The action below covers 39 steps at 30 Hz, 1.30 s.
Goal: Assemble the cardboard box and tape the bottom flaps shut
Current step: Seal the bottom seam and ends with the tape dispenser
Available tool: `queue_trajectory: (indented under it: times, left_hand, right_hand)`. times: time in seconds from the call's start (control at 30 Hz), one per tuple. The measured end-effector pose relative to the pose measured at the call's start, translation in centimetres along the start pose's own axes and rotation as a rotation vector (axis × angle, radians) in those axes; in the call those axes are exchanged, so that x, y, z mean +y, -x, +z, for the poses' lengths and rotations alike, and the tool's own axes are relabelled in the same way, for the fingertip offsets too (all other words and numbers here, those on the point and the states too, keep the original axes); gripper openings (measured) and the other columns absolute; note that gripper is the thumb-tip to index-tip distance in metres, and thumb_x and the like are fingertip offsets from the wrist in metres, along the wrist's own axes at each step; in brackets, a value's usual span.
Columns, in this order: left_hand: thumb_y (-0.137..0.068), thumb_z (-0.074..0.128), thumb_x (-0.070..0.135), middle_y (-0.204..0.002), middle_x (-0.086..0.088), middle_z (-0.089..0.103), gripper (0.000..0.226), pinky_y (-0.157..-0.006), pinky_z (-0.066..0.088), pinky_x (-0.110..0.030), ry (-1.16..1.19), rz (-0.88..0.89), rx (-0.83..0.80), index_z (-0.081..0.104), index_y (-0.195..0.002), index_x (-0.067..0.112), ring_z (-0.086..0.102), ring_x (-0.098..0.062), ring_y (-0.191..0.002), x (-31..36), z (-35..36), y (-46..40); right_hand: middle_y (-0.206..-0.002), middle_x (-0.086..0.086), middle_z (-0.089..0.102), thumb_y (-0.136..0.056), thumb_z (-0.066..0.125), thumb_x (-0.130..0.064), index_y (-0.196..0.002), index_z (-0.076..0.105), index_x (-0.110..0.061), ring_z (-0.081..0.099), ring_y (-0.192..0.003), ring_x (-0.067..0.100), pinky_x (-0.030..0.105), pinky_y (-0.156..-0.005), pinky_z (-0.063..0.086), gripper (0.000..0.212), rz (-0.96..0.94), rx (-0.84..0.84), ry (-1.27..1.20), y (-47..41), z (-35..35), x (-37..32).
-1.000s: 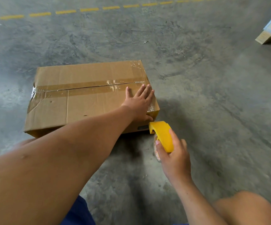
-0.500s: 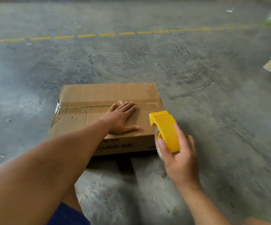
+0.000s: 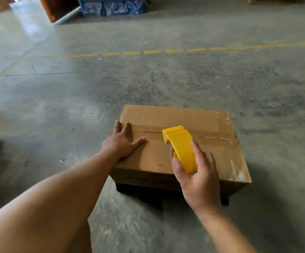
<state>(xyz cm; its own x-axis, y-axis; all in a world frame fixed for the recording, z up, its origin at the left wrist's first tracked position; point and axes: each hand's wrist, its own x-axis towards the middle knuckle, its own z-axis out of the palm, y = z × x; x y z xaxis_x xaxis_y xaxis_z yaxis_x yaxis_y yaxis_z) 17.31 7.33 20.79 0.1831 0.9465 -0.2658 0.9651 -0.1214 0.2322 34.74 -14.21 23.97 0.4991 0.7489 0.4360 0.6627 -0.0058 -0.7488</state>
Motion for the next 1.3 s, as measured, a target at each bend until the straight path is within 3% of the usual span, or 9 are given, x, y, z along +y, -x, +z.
queue_trajectory:
  times: [0.23, 0.47, 0.57, 0.63, 0.7, 0.8, 0.9, 1.07, 1.3]
  left_hand:
    - [-0.074, 0.038, 0.092, -0.168, -0.005, 0.009, 0.110, -0.096, 0.051, -0.050, 0.075, -0.057, -0.024, -0.004, -0.159, 0.037, 0.049, -0.037, -0.135, 4.3, 3.9, 5.1]
    - [-0.084, 0.050, 0.077, -0.165, 0.000, 0.019, 0.096, -0.101, 0.051, -0.046, 0.215, -0.006, -0.097, 0.003, -0.159, 0.041, 0.048, -0.031, -0.136, 4.7, 4.3, 8.0]
    - [-0.092, 0.055, 0.062, -0.158, -0.001, 0.029, 0.074, -0.101, 0.050, -0.041, 0.319, 0.029, -0.069, 0.029, -0.156, 0.037, 0.050, -0.029, -0.132, 3.7, 3.4, 8.1]
    - [-0.100, 0.055, 0.044, -0.136, -0.003, 0.051, 0.041, -0.088, 0.052, -0.032, 0.481, 0.050, 0.111, 0.061, -0.136, 0.025, 0.060, -0.023, -0.111, 3.3, 2.6, 7.8]
    - [-0.104, 0.052, 0.032, -0.107, -0.009, 0.065, 0.029, -0.066, 0.049, -0.028, 0.812, -0.004, 0.168, 0.071, -0.112, 0.013, 0.062, -0.020, -0.080, 3.1, 1.5, 7.2]
    - [-0.104, 0.047, 0.043, -0.085, -0.014, 0.066, 0.044, -0.058, 0.050, -0.027, 1.283, -0.151, -0.230, 0.064, -0.103, 0.003, 0.062, -0.021, -0.064, 3.3, -0.5, 6.2]
    - [-0.100, 0.044, 0.054, -0.076, -0.009, 0.068, 0.050, -0.069, 0.050, -0.029, 1.300, -0.132, -0.581, 0.066, -0.086, 0.012, 0.065, -0.019, -0.066, 3.4, -1.4, 5.6]
    - [-0.106, 0.038, 0.031, -0.062, -0.003, 0.061, 0.055, -0.059, 0.049, -0.026, 1.210, -0.077, -0.756, 0.065, -0.059, 0.018, 0.060, -0.013, -0.056, 3.5, -1.4, 3.8]
    - [-0.107, 0.038, 0.017, -0.064, -0.004, 0.066, 0.035, -0.049, 0.050, -0.017, 1.182, -0.047, -0.871, 0.058, -0.079, 0.011, 0.061, -0.012, -0.058, 2.4, -1.9, -0.9]
  right_hand:
    - [-0.108, -0.003, 0.046, -0.084, 0.057, -0.056, -0.141, 0.045, -0.017, 0.055, -0.098, 0.016, 0.040, -0.082, 0.054, 0.071, -0.023, -0.046, -0.047, -1.9, -0.5, 0.7]
    - [-0.114, -0.009, 0.043, -0.084, 0.056, -0.056, -0.141, 0.046, -0.015, 0.045, -0.102, 0.000, 0.025, -0.086, 0.045, 0.071, -0.027, -0.115, -0.103, -1.0, 0.2, 2.3]
    - [-0.114, -0.010, 0.041, -0.084, 0.055, -0.057, -0.142, 0.045, -0.016, 0.039, -0.101, -0.007, 0.023, -0.087, 0.041, 0.072, -0.019, -0.143, -0.130, -0.3, 0.1, 2.7]
    - [-0.113, -0.011, 0.041, -0.084, 0.054, -0.058, -0.142, 0.045, -0.017, 0.041, -0.099, -0.007, 0.022, -0.086, 0.042, 0.071, -0.028, -0.160, -0.157, 0.0, -0.1, 2.7]
    - [-0.112, -0.012, 0.041, -0.084, 0.054, -0.059, -0.142, 0.045, -0.018, 0.044, -0.098, -0.011, 0.011, -0.085, 0.038, 0.071, -0.045, -0.177, -0.188, 0.2, -0.3, 2.3]
    - [-0.113, -0.012, 0.042, -0.083, 0.055, -0.059, -0.142, 0.045, -0.020, 0.044, -0.105, -0.015, 0.002, -0.082, 0.035, 0.071, -0.046, -0.206, -0.241, 0.3, -0.3, 1.6]
    - [-0.115, -0.011, 0.043, -0.083, 0.058, -0.057, -0.143, 0.044, -0.022, 0.045, -0.109, -0.012, 0.002, -0.085, 0.037, 0.070, -0.087, -0.251, -0.261, 0.5, 0.3, 1.2]
    - [-0.113, -0.007, 0.045, -0.084, 0.058, -0.056, -0.144, 0.041, -0.025, 0.049, -0.103, -0.003, 0.007, -0.076, 0.044, 0.070, -0.104, -0.267, -0.238, 0.9, 0.9, 0.1]
    - [-0.112, -0.011, 0.044, -0.083, 0.061, -0.054, -0.143, 0.042, -0.026, 0.050, -0.104, -0.001, 0.012, -0.078, 0.045, 0.069, -0.064, -0.182, -0.145, 0.7, 4.0, -1.0]
